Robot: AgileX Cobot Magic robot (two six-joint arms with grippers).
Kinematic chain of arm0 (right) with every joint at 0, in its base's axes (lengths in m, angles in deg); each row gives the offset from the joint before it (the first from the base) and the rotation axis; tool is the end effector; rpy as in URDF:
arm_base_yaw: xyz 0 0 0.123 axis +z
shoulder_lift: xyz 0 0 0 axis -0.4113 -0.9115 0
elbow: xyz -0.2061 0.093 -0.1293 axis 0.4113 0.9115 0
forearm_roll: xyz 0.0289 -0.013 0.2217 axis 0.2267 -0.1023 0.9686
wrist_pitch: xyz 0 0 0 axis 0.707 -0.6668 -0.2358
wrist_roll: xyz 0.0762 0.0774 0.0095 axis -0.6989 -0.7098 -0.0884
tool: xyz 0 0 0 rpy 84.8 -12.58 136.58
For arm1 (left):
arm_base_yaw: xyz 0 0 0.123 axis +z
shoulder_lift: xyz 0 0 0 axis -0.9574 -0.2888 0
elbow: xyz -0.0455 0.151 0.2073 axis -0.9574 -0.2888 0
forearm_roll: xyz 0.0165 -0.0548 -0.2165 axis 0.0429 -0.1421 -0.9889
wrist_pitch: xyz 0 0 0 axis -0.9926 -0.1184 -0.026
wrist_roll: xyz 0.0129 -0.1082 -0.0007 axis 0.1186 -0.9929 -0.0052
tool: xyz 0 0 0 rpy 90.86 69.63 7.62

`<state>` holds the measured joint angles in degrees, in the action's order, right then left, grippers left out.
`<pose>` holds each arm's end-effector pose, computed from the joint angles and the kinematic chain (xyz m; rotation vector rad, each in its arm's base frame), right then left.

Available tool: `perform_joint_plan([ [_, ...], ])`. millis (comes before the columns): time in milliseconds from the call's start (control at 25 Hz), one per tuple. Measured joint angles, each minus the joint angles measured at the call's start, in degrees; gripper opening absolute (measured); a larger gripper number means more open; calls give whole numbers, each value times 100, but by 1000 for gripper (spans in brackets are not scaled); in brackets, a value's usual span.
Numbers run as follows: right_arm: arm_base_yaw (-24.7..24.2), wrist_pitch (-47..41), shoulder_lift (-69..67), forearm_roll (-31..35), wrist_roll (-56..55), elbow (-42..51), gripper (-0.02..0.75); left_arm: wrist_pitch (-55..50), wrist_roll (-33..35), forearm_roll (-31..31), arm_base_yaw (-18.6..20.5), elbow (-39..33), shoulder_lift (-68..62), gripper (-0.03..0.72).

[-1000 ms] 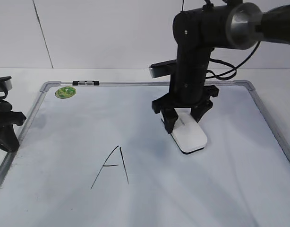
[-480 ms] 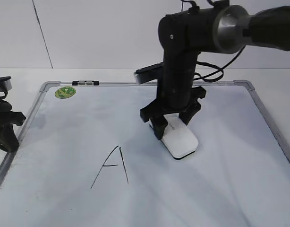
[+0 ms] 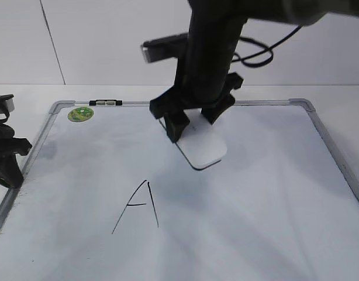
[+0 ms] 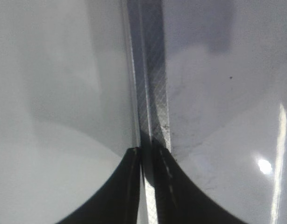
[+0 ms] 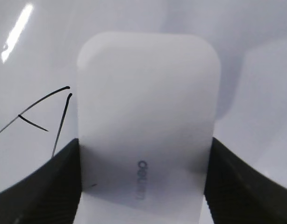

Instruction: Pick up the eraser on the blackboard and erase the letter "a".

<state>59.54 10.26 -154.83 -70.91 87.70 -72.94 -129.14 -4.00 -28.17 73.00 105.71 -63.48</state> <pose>0.3256 0.2315 0.2302 -0.8488 2.7865 0.1252 0.3108 -0.0263 0.1291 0.0861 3.0397 -0.3520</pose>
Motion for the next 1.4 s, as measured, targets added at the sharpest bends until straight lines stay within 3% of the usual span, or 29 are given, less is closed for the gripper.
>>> perform_joint_plan([
  [240, -22, -69, 664, -354, -185, 79, 574, 0, 0, 0, 0, 0, 0, 64],
  [520, -230, -82, 1205, -536, -344, 1240, 574, 0, 0, 0, 0, 0, 0, 64],
  [1000, -1511, 258, 2729, -550, -498, 3908, 574, 0, 0, 0, 0, 0, 0, 67],
  [1400, -2330, 642, 3457, -465, -570, 4983, 574, 0, 0, 0, 0, 0, 0, 67],
])
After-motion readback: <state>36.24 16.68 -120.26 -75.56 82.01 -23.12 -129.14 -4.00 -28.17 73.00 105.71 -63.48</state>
